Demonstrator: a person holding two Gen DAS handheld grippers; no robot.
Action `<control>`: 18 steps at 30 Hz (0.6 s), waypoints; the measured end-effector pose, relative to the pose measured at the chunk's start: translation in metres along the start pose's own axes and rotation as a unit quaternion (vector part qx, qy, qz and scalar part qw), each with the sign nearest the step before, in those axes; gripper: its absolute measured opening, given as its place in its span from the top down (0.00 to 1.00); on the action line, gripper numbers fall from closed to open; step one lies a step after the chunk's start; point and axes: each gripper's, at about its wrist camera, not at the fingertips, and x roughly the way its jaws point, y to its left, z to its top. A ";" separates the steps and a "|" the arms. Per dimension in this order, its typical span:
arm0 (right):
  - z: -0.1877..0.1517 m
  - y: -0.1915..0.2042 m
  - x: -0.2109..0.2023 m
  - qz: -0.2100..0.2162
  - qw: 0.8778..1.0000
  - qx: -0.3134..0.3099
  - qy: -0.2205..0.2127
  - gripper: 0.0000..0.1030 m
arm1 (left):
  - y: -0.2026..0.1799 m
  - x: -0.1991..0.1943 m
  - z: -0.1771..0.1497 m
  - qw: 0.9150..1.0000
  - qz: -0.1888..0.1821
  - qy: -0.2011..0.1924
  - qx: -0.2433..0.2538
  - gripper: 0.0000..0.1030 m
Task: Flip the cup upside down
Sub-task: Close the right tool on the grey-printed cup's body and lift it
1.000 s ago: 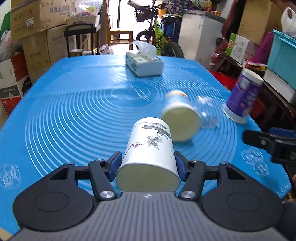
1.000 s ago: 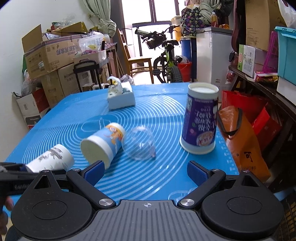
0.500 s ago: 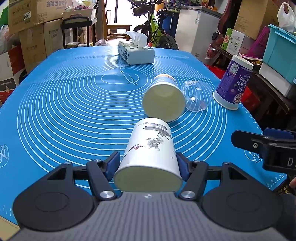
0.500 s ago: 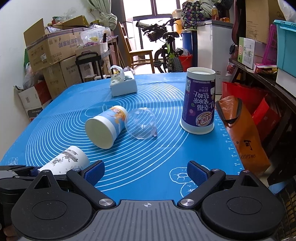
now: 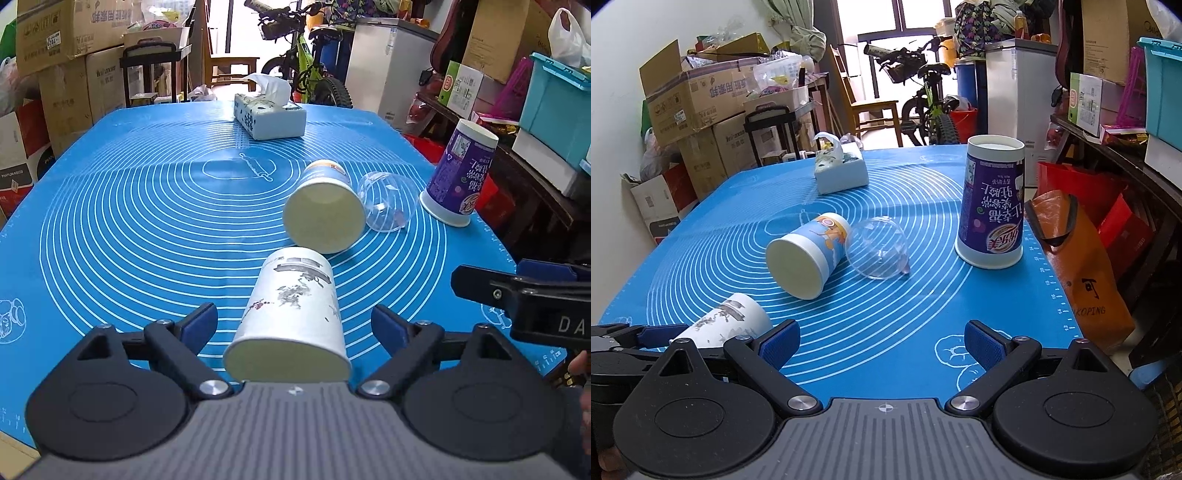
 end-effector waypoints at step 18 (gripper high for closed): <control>0.035 0.041 0.013 0.063 0.997 0.013 0.048 0.11 | 0.058 -0.031 0.020 0.993 0.078 -0.066 -0.062 0.09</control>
